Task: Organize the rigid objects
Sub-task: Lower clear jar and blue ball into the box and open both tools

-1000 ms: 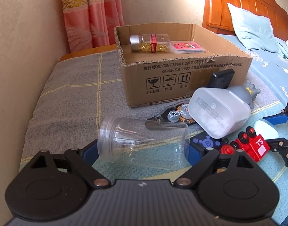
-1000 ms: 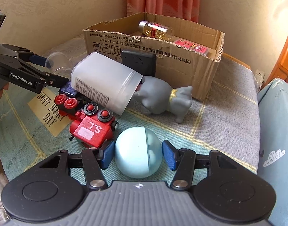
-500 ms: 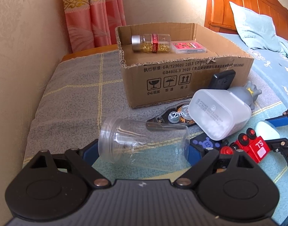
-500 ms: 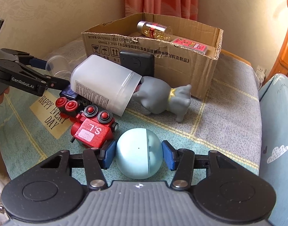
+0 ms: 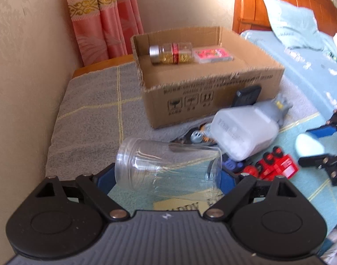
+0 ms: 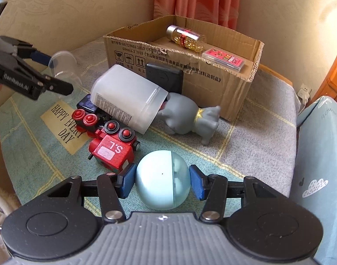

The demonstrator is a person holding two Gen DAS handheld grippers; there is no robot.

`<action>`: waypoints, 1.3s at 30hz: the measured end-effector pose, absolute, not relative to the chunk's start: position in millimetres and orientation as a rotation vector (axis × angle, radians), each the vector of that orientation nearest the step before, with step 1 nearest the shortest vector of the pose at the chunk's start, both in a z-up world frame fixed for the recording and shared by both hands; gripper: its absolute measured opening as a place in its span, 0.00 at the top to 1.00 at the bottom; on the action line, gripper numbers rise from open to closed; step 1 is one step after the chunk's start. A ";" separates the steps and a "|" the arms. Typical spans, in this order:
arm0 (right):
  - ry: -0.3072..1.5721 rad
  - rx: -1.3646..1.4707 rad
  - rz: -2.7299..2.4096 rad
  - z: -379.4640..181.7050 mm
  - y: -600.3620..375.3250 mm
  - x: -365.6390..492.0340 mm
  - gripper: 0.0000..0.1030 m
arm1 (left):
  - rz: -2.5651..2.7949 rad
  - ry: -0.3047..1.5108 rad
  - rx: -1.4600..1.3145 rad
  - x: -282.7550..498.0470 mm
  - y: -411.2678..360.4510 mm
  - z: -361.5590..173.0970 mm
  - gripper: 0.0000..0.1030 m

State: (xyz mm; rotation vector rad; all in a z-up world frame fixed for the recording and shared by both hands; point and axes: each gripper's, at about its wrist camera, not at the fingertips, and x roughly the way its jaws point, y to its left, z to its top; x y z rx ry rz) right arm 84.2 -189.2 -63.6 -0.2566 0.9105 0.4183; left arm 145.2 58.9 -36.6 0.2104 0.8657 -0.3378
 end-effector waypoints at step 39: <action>0.730 -0.302 0.405 33.0 -182.5 189.0 0.44 | -0.208 0.665 0.181 175.4 23.8 3.6 0.02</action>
